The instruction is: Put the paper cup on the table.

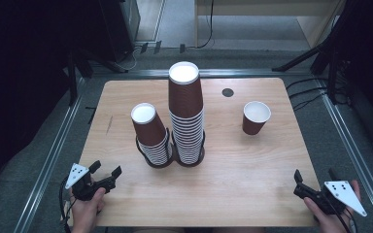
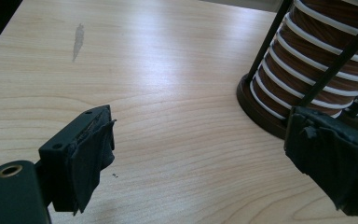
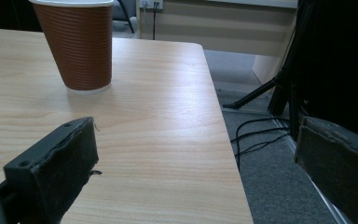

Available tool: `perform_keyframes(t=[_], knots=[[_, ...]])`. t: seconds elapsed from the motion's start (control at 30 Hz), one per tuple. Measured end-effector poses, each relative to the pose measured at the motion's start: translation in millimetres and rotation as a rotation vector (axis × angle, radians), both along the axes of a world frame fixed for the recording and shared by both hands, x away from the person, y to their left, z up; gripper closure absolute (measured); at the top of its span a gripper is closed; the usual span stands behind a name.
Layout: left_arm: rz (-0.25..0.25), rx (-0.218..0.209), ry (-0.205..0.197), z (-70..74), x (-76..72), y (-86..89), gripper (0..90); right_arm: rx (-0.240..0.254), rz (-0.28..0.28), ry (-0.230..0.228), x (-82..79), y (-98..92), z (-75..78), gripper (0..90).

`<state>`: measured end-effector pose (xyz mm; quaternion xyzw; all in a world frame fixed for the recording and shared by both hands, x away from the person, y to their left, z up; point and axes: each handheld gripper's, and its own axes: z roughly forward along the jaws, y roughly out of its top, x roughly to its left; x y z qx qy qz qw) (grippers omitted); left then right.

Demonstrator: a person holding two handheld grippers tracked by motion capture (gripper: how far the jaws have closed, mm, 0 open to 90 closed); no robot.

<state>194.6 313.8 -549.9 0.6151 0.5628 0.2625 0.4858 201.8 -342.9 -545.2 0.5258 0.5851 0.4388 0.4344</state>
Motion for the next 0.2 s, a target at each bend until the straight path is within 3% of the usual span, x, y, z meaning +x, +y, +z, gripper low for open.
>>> perform_keyframes(t=[0.2], knots=[[0.000, 0.000, 0.001, 0.0, 0.4, -0.1, 8.5, -0.006, -0.006, 0.004, -0.8, 0.9, 0.2, 0.0]])
